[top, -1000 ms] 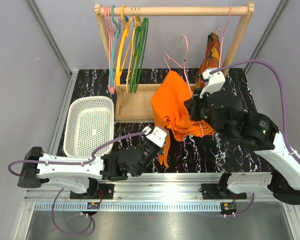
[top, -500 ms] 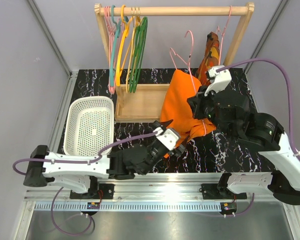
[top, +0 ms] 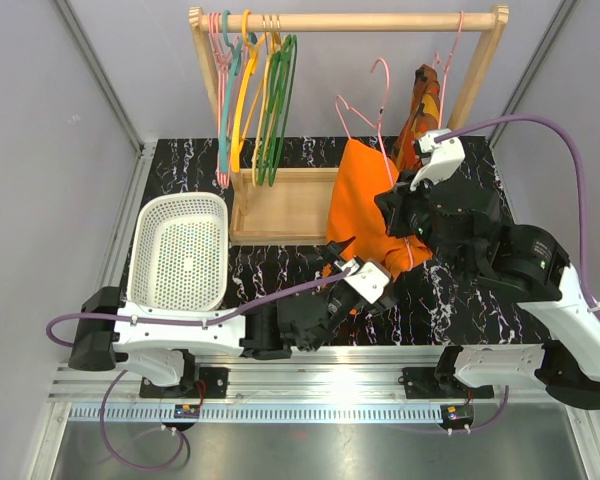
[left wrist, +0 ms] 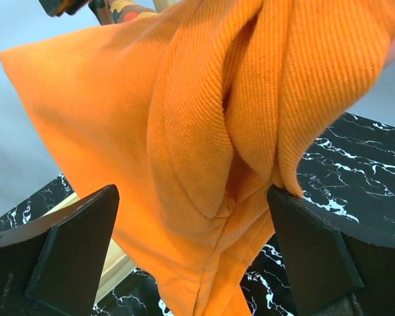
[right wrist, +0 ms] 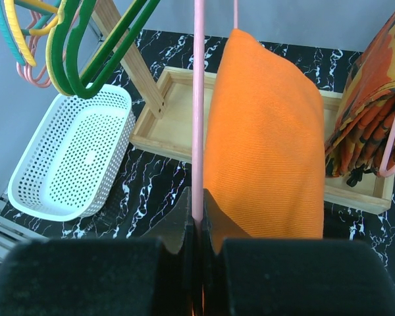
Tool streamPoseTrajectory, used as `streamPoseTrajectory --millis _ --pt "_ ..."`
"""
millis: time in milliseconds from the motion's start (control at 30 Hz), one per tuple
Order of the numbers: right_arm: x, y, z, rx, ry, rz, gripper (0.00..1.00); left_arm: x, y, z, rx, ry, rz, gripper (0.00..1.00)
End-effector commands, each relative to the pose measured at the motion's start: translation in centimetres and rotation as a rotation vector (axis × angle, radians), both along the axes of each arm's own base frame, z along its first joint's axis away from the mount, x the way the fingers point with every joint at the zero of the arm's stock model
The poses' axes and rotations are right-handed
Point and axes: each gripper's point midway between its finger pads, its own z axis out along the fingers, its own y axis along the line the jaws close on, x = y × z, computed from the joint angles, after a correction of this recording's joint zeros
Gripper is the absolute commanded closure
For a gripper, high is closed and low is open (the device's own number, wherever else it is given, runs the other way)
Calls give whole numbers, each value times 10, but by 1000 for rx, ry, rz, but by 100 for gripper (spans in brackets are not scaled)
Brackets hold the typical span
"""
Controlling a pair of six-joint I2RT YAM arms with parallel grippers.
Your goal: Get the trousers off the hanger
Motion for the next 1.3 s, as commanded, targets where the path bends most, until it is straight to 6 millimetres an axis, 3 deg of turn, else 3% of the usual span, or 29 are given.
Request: streamPoseTrajectory --millis 0,167,400,667,867,1067,1267 --pt "3 -5 70 233 -133 -38 100 -5 -5 31 -133 24 -21 1" --pt "7 -5 67 213 -136 -58 100 -31 -3 36 -205 78 -155 1" --pt "8 -4 69 219 -146 -60 100 -44 4 40 -248 123 -226 1" --pt "7 1 75 250 -145 -38 100 -2 3 23 -154 76 89 1" --pt "7 1 75 243 -141 -39 100 8 -5 11 -199 83 99 1" --pt "2 2 77 267 -137 -15 100 43 6 -6 -250 79 238 1" --pt "1 6 76 277 -137 4 100 55 -3 -4 -280 41 244 4"
